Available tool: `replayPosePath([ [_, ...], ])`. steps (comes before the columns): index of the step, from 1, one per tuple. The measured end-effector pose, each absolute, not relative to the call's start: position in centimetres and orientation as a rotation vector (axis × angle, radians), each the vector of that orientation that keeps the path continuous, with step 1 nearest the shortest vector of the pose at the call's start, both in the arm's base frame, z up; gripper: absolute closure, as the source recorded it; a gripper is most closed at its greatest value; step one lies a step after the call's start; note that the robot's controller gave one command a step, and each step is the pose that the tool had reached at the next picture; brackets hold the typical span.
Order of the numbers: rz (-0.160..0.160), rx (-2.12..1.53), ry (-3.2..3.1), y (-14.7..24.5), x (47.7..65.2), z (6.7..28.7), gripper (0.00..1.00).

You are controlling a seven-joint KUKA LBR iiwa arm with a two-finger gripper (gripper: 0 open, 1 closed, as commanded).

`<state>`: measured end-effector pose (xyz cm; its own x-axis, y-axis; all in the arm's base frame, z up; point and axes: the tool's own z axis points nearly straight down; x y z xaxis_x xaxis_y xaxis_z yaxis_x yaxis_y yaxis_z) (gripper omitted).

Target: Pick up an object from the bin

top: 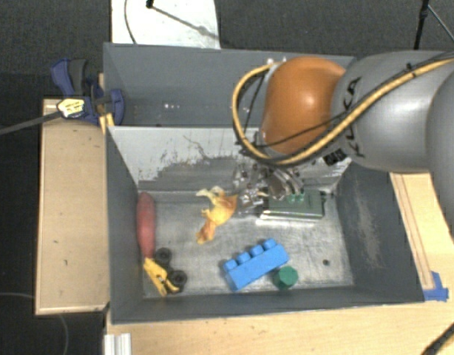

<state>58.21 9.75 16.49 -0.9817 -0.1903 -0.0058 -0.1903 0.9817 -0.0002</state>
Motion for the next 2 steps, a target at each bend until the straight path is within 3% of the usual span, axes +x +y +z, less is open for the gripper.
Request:
replayPosePath([
  [2, 0.0, -0.3, 3.124, 9.74, 58.17, 17.5, 1.0],
])
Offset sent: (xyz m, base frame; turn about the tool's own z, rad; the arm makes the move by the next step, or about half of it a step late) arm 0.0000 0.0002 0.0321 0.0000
